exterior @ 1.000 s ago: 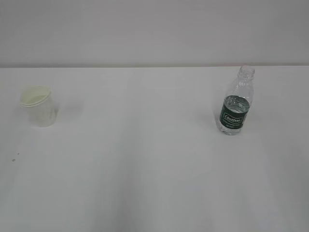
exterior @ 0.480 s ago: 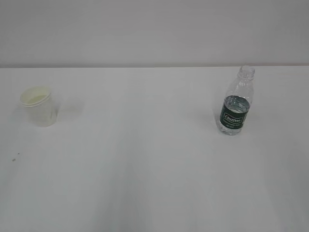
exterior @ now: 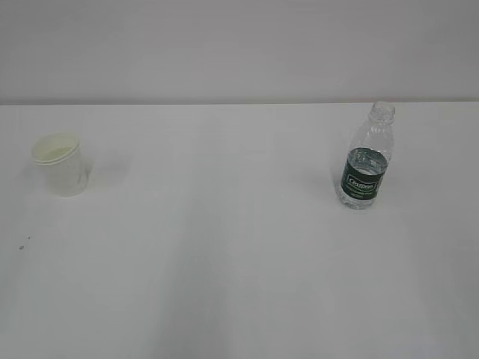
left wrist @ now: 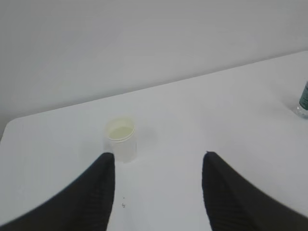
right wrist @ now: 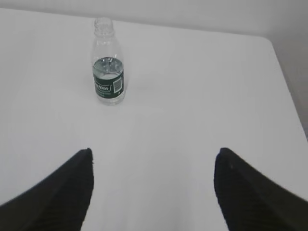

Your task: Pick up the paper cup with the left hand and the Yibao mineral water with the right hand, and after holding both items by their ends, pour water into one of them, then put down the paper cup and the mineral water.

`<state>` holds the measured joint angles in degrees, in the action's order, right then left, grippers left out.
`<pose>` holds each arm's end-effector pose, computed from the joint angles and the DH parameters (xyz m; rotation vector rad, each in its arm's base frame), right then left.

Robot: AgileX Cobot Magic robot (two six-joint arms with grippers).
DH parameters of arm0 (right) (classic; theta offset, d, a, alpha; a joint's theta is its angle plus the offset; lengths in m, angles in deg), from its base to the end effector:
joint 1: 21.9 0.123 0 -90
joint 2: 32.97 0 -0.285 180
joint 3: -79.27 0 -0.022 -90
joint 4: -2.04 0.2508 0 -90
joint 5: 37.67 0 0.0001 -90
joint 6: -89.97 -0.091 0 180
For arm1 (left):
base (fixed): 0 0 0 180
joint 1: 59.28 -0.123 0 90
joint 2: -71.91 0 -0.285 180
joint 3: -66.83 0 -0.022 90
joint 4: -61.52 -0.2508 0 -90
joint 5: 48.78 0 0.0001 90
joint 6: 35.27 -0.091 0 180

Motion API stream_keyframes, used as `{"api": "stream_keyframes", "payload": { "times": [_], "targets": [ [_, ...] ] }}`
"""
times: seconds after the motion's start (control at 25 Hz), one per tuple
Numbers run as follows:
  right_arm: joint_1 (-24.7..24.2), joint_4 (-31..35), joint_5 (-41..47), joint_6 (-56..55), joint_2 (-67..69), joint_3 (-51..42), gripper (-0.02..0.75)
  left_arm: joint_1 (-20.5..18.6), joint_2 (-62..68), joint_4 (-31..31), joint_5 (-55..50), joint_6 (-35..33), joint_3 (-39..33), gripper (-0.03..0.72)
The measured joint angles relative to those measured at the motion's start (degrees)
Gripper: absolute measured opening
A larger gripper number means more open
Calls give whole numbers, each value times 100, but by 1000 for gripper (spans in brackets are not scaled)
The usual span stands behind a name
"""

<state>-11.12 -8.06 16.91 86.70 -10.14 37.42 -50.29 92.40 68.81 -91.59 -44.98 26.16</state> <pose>0.0353 -0.0065 0.3172 -0.1541 2.0633 -0.0612 0.0286 -0.0125 0.3414 0.2713 1.7913 -0.1357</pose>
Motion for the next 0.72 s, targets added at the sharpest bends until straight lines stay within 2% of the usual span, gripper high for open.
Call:
{"api": "stream_keyframes", "payload": {
  "times": [0.4,0.72],
  "targets": [
    [0,0,531,176,-962,49,589,0,0,36,-610,122,267,410],
    [0,39,659,326,-1532,49,589,0,-93,36,-699,143,279,409]
  ]
}}
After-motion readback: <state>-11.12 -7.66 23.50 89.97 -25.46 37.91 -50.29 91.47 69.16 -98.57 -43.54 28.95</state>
